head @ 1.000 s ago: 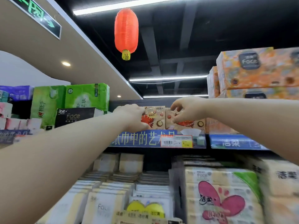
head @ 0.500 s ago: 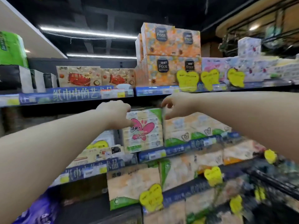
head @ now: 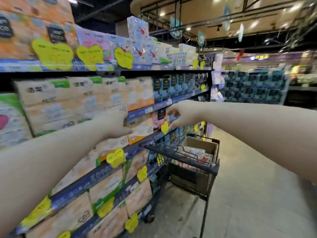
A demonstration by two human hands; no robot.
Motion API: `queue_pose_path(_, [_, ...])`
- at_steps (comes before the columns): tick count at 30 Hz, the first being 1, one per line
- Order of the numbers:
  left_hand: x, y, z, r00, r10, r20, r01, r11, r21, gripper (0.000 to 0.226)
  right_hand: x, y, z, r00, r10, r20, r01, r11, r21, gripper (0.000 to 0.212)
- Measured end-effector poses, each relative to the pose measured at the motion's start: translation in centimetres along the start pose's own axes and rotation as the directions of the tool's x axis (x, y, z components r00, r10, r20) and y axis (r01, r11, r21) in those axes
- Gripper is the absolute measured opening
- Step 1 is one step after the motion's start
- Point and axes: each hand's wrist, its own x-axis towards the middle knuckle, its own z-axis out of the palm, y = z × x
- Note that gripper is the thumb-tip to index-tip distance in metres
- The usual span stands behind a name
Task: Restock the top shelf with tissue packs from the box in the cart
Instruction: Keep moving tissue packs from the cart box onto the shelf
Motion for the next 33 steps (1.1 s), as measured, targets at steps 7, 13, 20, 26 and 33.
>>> queue_pose_path(7, [6.6,20.5,1.3,0.974,0.224,0.027,-0.223,0.973,-0.053,0.061,-6.8,18.2,5.1,0.974,0.194,0.116,-0.196,0.98,0.01,0.06])
queue_pose_path(13, [10.1,31.5,4.7,0.943,0.309,0.123,-0.299,0.95,-0.089,0.049,-9.0,27.3,8.9,0.951,0.256,0.174,-0.268,0.962,0.053,0.056])
queue_pose_path(20, [16.6,39.0,9.0,0.927,0.349,0.14,-0.327,0.932,-0.157,0.05,-6.7,35.4,12.8,0.928,0.308,0.208,-0.332,0.939,0.092,0.057])
queue_pose_path(26, [24.6,43.9,15.1,0.897,0.408,0.17,-0.373,0.905,-0.203,0.05,-1.1,43.3,16.8,0.896,0.372,0.241,-0.394,0.918,0.046,0.055])
queue_pose_path(33, [34.4,47.2,20.6,0.885,0.387,0.26,-0.304,0.902,-0.306,0.049,7.5,51.0,20.5,0.884,0.368,0.288,-0.392,0.919,0.029,0.054])
